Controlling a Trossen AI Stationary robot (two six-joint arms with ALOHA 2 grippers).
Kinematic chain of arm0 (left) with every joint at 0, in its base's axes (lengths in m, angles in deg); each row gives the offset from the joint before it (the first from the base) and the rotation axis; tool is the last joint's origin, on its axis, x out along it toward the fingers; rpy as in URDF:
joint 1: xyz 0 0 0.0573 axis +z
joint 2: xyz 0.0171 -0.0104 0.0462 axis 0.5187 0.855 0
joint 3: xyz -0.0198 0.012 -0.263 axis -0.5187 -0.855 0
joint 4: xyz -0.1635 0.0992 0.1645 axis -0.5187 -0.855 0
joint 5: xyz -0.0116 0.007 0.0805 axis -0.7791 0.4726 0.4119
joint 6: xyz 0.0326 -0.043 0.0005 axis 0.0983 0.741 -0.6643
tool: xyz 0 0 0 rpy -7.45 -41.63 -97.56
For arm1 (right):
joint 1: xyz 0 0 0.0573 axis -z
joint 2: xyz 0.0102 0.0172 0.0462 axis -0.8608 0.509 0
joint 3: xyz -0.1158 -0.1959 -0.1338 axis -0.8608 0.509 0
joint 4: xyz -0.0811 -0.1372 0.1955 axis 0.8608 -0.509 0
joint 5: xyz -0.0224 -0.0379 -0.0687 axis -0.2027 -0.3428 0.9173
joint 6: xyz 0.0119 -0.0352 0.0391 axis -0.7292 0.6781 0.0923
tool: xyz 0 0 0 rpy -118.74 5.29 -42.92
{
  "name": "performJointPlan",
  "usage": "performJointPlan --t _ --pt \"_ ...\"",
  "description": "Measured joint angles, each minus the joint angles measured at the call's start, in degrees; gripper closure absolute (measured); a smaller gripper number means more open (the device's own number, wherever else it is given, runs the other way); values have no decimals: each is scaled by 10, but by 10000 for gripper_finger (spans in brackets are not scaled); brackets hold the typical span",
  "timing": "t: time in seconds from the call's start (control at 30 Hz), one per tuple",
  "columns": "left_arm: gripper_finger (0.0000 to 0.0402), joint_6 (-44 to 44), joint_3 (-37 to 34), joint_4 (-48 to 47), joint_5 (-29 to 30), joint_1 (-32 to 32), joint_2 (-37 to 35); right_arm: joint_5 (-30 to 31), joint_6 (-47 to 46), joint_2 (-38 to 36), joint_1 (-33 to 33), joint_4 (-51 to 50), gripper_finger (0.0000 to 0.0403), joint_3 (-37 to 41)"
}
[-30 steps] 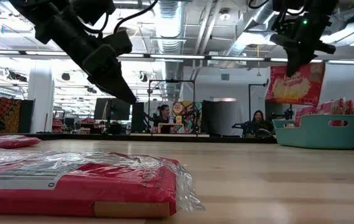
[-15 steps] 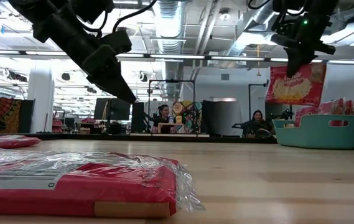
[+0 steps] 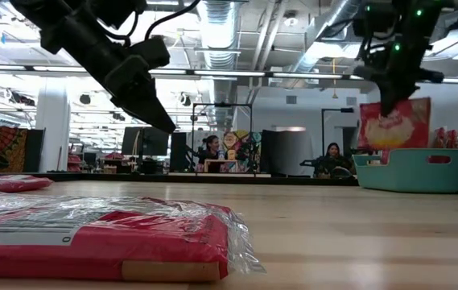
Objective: Sort popcorn bags into baskets
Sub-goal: Put the popcorn bag into the green bin
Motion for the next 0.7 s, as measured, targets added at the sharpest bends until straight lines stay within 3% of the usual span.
performJointPlan --t 0.53,0.7 --pt "258 0 0 0 0 -7 0 -37 33 8 121 95 384 84" --pt "258 -1 0 0 0 -7 0 -38 36 10 138 113 365 101"
